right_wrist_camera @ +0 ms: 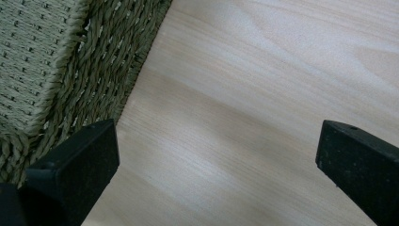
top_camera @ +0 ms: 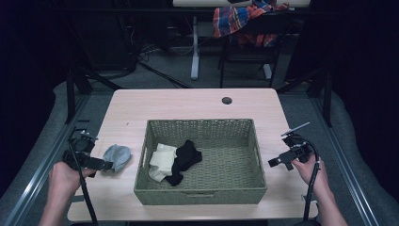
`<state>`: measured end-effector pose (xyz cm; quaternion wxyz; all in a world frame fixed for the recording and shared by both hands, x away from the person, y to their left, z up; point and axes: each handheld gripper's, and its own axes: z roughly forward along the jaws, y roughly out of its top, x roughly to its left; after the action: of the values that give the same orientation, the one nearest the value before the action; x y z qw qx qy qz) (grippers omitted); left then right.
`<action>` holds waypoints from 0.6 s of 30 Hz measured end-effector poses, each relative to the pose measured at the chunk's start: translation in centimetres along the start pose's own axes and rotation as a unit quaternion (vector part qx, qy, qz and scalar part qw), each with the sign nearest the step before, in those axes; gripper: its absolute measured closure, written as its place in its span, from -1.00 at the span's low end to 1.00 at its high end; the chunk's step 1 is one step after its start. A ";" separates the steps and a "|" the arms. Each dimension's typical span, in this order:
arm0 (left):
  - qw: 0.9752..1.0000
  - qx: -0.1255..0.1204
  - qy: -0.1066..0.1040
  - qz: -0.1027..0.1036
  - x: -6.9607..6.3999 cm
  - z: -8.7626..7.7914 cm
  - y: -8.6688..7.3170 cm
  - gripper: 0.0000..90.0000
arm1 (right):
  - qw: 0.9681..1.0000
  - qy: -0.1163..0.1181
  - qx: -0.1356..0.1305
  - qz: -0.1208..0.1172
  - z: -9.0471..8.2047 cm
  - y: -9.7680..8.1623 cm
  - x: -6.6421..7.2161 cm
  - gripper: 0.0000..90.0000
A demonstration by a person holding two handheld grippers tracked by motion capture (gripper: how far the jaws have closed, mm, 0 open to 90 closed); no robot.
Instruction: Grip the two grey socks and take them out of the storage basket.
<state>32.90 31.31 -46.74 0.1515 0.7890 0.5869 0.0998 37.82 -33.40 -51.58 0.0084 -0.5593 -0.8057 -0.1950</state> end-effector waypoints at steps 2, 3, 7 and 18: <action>1.000 0.002 0.003 0.003 -0.2 0.3 -0.5 -1.00 | 1.000 0.003 0.006 -0.005 -0.1 0.0 -0.1 -1.00; 1.000 0.002 0.005 0.001 -0.4 0.4 -0.8 -1.00 | 1.000 0.004 0.004 -0.005 -0.1 0.0 -0.1 -1.00; 1.000 0.005 0.005 0.001 -0.8 1.0 -1.9 -1.00 | 1.000 -0.002 0.001 0.000 0.0 0.0 0.0 -1.00; 1.000 0.003 0.001 -0.009 -1.2 2.4 -4.4 -1.00 | 1.000 0.001 0.013 -0.012 0.0 0.1 -0.1 -1.00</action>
<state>29.42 31.00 -50.53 0.1496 0.7839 0.5945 0.0980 37.95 -33.44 -51.59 0.0140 -0.5490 -0.8150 -0.1846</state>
